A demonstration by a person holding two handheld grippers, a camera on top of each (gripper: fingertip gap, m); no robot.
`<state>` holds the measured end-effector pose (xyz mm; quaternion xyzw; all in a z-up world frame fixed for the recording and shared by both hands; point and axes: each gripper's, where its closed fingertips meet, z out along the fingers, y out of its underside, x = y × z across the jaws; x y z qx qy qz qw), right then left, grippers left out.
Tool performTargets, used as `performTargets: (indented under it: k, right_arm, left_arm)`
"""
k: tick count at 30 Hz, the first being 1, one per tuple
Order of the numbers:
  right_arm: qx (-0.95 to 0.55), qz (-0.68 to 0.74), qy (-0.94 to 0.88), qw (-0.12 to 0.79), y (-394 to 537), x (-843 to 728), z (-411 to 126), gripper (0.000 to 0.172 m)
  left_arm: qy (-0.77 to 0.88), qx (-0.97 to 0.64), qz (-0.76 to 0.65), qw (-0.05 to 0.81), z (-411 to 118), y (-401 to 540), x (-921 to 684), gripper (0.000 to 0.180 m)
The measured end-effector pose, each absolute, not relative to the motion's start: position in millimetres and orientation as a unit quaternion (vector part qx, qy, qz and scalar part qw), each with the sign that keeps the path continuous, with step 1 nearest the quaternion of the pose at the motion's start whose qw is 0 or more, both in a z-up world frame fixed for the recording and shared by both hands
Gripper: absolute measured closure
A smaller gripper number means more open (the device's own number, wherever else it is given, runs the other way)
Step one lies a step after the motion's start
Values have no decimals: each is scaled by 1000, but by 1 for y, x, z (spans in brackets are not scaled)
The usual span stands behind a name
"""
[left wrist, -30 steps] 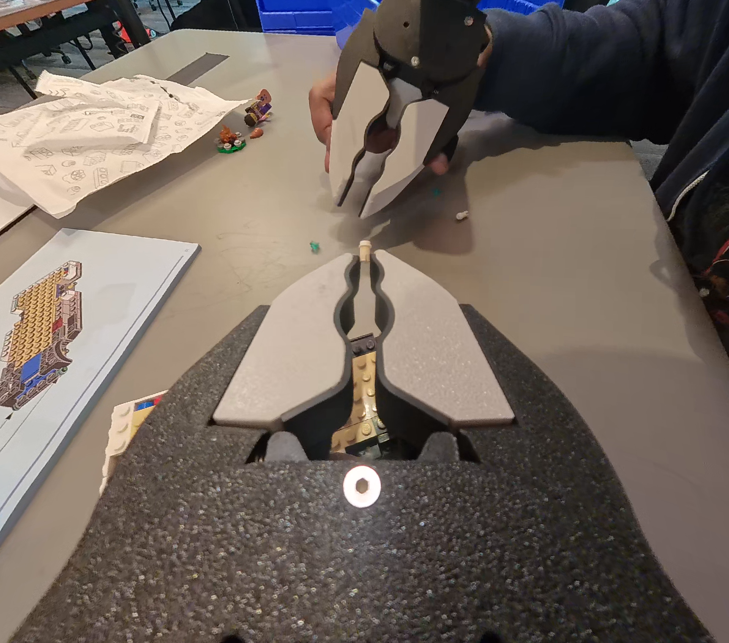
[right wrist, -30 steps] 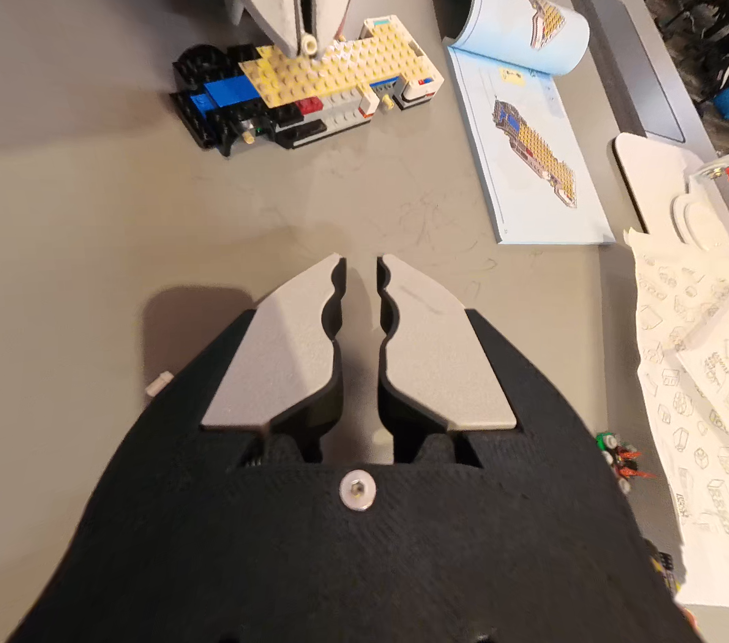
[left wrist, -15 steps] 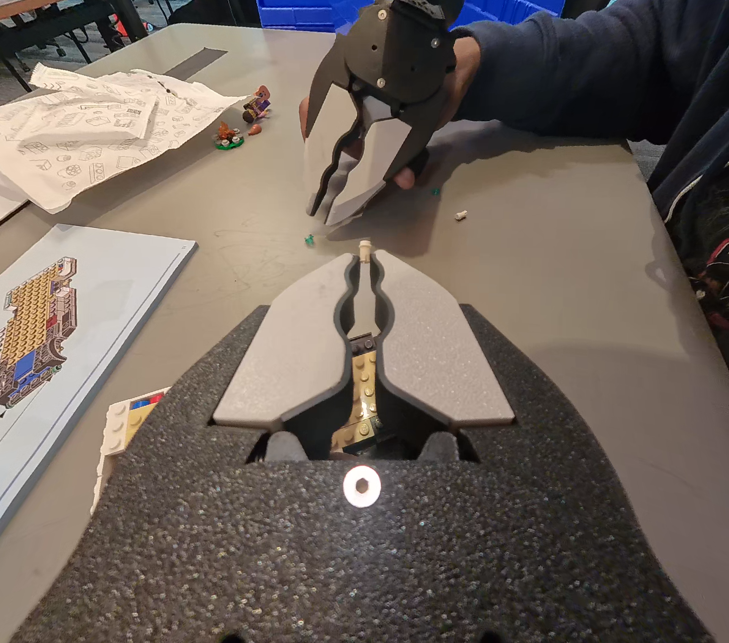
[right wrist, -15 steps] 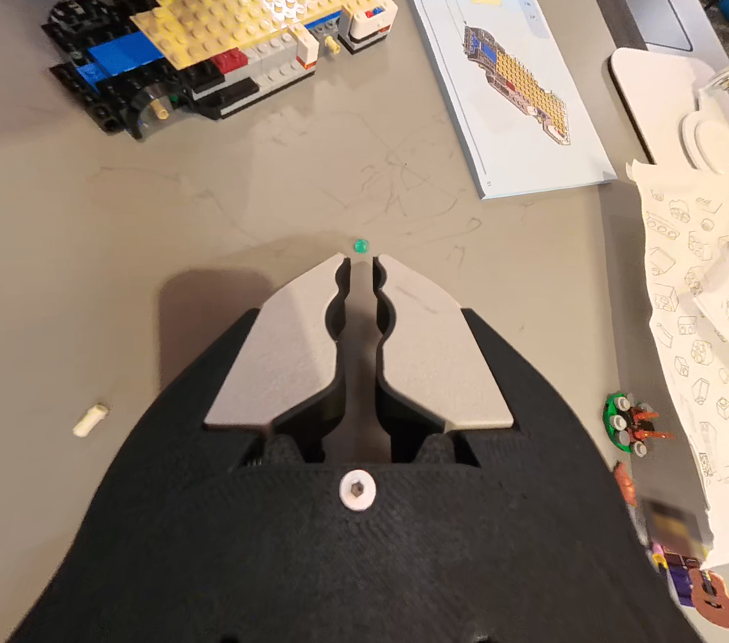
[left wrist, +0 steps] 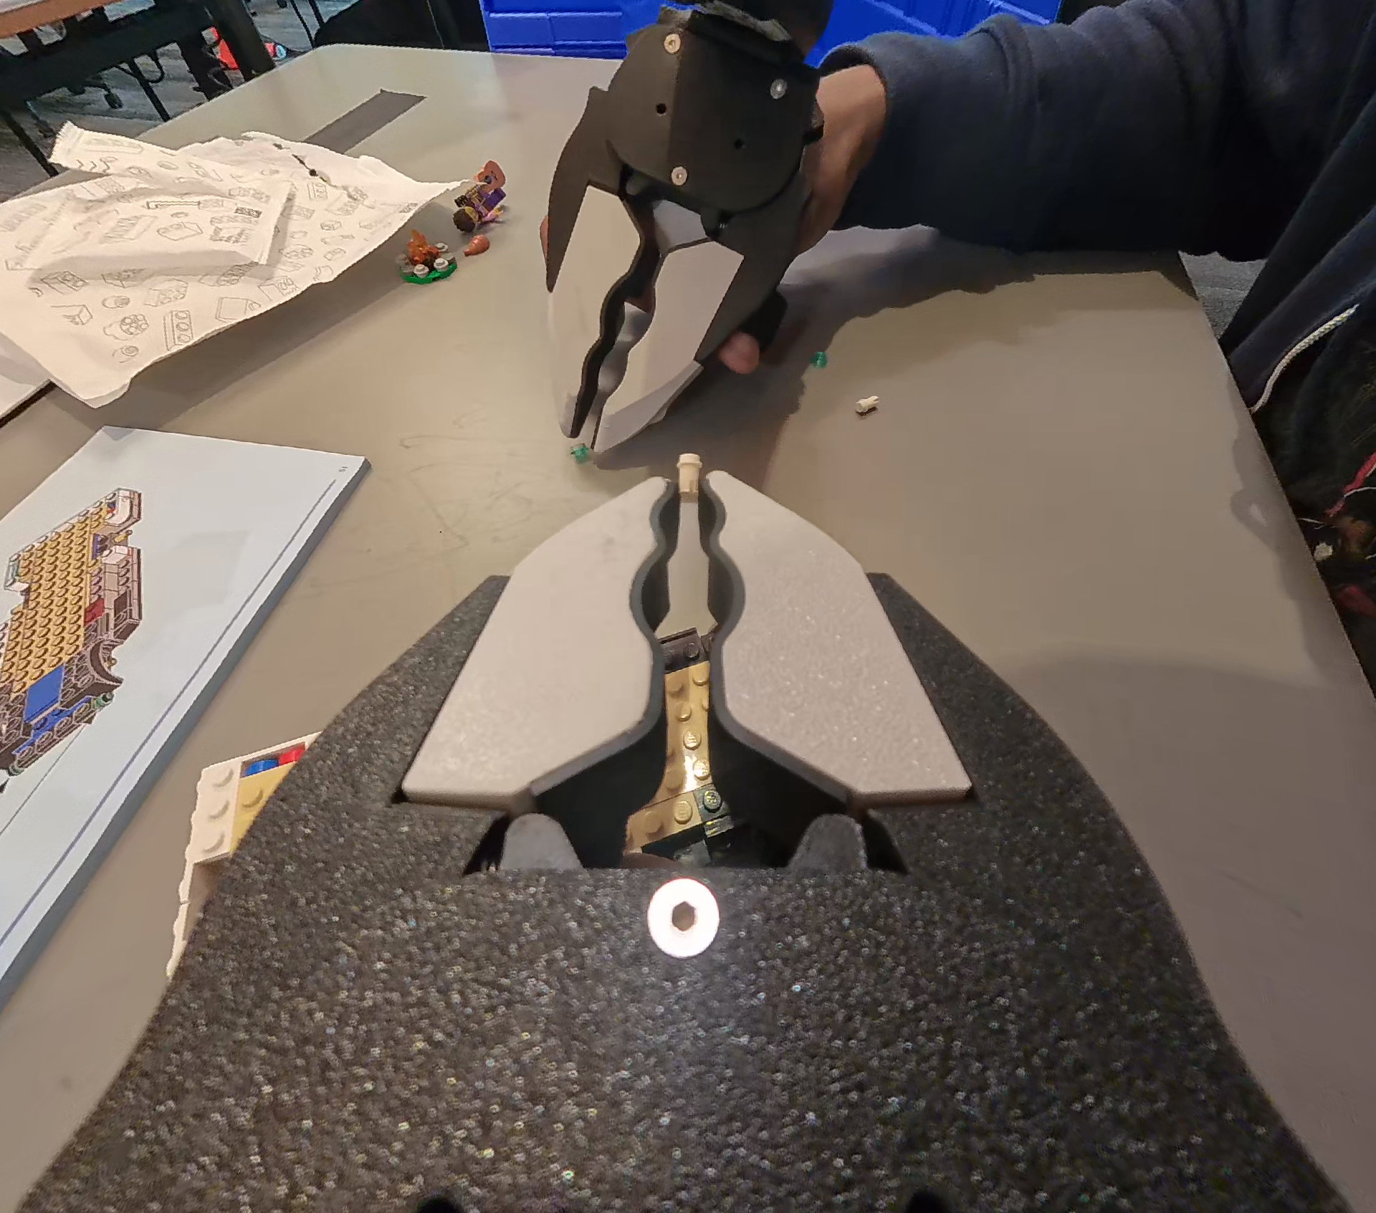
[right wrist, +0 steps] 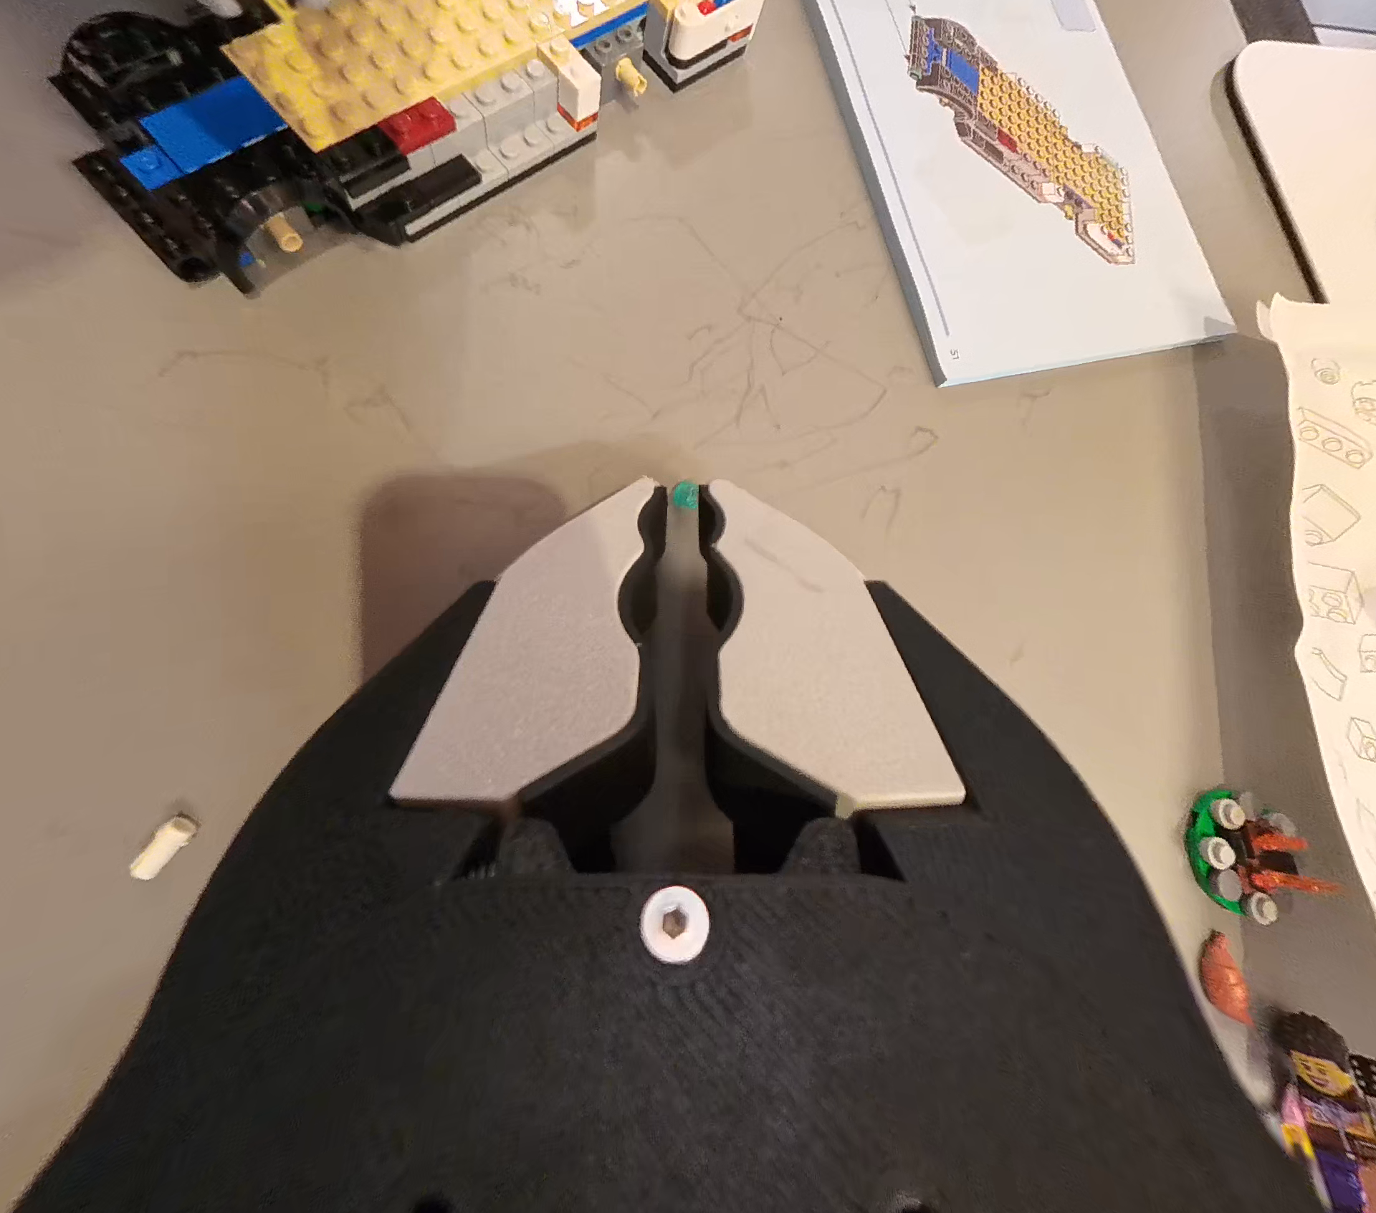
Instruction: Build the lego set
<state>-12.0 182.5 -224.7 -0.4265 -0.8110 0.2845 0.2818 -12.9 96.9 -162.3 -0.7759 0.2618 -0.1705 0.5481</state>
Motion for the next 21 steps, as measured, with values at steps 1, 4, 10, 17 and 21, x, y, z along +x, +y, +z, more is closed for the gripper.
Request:
performTargets:
  k: [1, 4, 10, 17, 21]
  right_arm:
    - [-430, 287, -811, 274, 182, -12, -226, 166]
    - [-443, 296, -809, 249, 180, -14, -227, 168]
    - [-474, 295, -798, 227, 188, -13, -230, 166]
    - [-465, 298, -800, 235, 189, -12, -229, 159]
    - [-456, 324, -792, 244, 181, -19, -221, 157]
  left_arm:
    - [262, -776, -170, 548, -162, 97, -13, 176]
    - [263, -776, -171, 547, -163, 97, -12, 176]
    - [261, -775, -170, 549, -161, 96, -14, 176]
    - [260, -775, -172, 549, -161, 97, -13, 176]
    - [262, -775, -169, 549, -161, 96, -14, 176]
